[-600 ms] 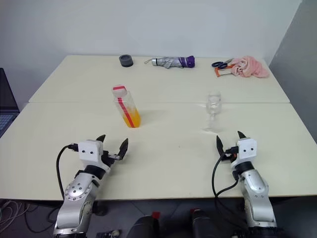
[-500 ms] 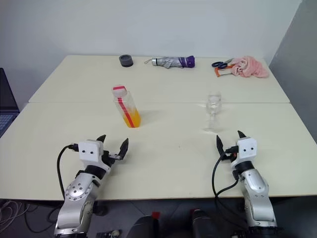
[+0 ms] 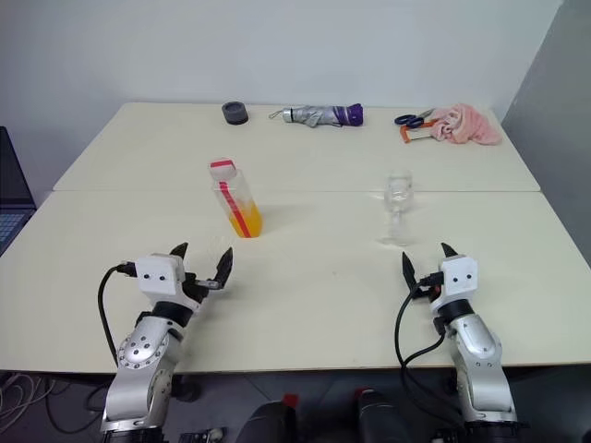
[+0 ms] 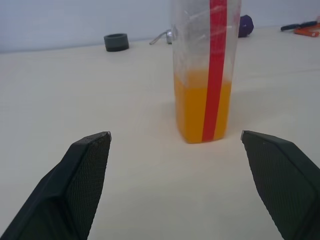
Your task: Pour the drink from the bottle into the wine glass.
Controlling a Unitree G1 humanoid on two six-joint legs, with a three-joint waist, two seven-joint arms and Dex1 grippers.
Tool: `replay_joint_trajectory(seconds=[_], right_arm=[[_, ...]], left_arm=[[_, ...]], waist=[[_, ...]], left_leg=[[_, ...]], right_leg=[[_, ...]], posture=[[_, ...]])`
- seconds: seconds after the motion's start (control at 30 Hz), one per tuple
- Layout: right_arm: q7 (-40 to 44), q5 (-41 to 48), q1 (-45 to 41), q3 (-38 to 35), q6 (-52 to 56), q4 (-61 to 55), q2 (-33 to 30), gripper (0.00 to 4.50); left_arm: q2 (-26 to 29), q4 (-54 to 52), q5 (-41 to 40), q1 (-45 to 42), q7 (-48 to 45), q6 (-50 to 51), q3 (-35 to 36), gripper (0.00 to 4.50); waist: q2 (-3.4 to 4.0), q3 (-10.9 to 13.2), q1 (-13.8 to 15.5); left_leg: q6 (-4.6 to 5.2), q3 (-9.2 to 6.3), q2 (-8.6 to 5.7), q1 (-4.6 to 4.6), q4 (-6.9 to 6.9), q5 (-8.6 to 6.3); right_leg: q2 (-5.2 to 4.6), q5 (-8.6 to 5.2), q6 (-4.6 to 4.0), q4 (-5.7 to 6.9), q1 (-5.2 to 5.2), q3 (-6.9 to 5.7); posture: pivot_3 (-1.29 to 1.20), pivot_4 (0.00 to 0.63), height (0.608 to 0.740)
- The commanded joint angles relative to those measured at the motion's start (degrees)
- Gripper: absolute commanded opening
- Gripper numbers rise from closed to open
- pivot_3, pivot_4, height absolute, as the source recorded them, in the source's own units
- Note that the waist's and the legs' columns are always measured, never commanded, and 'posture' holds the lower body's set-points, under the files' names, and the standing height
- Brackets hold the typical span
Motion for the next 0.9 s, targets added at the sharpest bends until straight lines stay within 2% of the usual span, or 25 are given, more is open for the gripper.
replay_joint_trajectory(seconds=[0.03,0.17,0.37,0.53,0.7,0.9], right_arm=[[0.2,0.1,-0.6,-0.3,-1.4,-1.0,-0.4,4.50],[0.1,0.0,-0.3,-0.5,-2.2,-1.2,-0.4,4.50],[5.7,3.8,1.9,1.4,0.3,-5.1,-1.6,4.50],[16.4,10.1,3.4,4.8,7.7,-13.9,-8.8,4.50],[20.5,16.9,0.8,4.8,16.5,-18.0,-13.1,4.50],[22.2,16.5,-1.9,6.6,18.7,-19.6,-14.8,4.50]], left_arm=[[0.8,-0.2,0.5,-0.7,0.0,-1.3,0.4,4.46],[1.0,-0.3,0.7,-0.8,-1.4,-1.3,-0.8,4.46],[0.3,-0.2,1.1,-3.0,0.2,1.5,-1.3,4.46],[1.2,-0.5,2.0,-6.6,1.2,5.8,-1.8,4.46],[0.7,-0.1,2.4,-10.5,2.7,9.8,-2.1,4.46],[0.5,-0.2,1.7,-14.5,2.7,13.6,-2.6,4.46]], waist=[[0.00,0.0,0.0],[0.00,0.0,0.0],[0.00,0.0,0.0],[-0.03,0.0,0.0],[-0.07,0.0,0.0],[-0.09,0.0,0.0]], left_leg=[[0.00,0.00,0.00,0.00,0.00,0.00],[0.00,0.00,-0.01,0.00,0.00,0.00],[0.00,0.00,0.00,0.00,0.00,0.00],[0.00,-0.02,-0.02,-0.02,0.02,0.00],[0.00,-0.08,-0.02,-0.04,0.02,0.00],[0.00,-0.16,-0.03,-0.11,0.03,0.00]], right_leg=[[0.00,0.00,0.00,0.00,0.00,0.00],[0.00,0.00,0.00,-0.01,0.00,0.00],[0.00,0.00,0.00,-0.01,0.00,0.00],[0.00,0.00,0.02,-0.02,0.00,-0.05],[0.02,0.01,0.03,-0.03,0.02,-0.10],[0.01,0.02,0.04,-0.11,0.02,-0.17]], posture=[[0.00,0.150,0.740],[0.00,0.150,0.740],[0.00,0.150,0.740],[0.00,0.150,0.740],[0.00,0.150,0.740],[0.00,0.150,0.740]])
